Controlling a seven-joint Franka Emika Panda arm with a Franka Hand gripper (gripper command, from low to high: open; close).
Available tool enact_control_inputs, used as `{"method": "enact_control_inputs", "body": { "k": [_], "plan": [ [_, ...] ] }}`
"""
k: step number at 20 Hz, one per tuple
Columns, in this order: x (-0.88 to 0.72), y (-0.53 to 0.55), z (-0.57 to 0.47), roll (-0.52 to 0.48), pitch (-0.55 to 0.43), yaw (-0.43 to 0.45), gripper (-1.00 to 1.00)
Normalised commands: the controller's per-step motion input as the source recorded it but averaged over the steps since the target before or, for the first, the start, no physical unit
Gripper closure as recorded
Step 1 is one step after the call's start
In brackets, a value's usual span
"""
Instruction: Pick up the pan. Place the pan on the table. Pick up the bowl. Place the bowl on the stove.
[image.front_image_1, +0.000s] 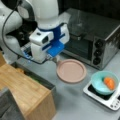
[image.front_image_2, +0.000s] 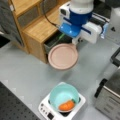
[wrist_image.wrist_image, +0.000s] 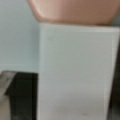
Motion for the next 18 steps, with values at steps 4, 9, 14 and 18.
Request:
{"method": "enact_control_inputs", "body": {
  "k": [4, 9, 14, 18],
  "plan": [
    [0.79, -0.35, 0.47, -0.029, 0.266, 0.172, 1.0],
    [0.79, -0.39, 0.31, -0.055, 0.315, 0.191, 1.0],
    [0.76, -0.38, 0.18, -0.064, 0.312, 0.223, 1.0],
    [0.64, -0.33, 0.12, -0.078, 0.288, 0.216, 1.0]
  ]
}}
